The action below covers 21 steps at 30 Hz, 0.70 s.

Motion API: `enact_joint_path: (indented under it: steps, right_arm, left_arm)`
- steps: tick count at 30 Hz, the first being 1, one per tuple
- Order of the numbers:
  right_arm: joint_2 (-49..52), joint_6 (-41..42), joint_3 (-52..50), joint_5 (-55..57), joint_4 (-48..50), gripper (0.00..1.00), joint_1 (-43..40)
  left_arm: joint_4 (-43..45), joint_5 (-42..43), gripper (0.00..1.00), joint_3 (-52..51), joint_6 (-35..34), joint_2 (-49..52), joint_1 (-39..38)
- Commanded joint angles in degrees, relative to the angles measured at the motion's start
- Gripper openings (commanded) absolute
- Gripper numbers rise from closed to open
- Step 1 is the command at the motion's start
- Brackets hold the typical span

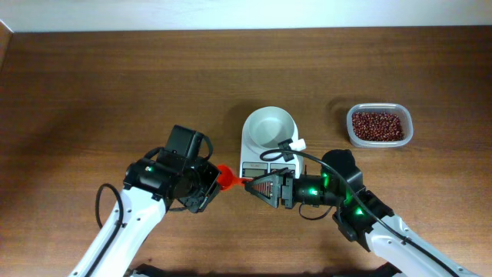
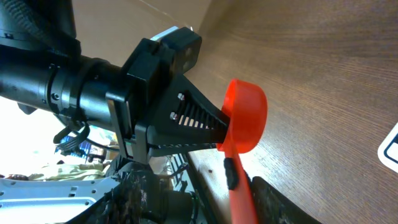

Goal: Scoop and weigh 50g on scale

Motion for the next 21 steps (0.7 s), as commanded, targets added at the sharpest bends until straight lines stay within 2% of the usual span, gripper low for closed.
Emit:
enact_joint_path:
  steps: [1, 11, 21]
  right_arm:
    - [0.11, -0.37, 1.03, 1.14, -0.24, 0.56, 0.59]
    - [0.11, -0.37, 1.03, 1.4, -0.26, 0.51, 0.59]
    - [0.11, -0.37, 1.03, 1.4, -0.44, 0.36, 0.59]
  left_arm:
    - [0.31, 1.44, 0.0, 0.26, -1.2, 0.39, -0.46]
    - [1.4, 1.46, 0.0, 0.26, -1.18, 0.39, -1.29]
    - [4.59, 1.22, 0.0, 0.26, -1.18, 0.39, -4.11]
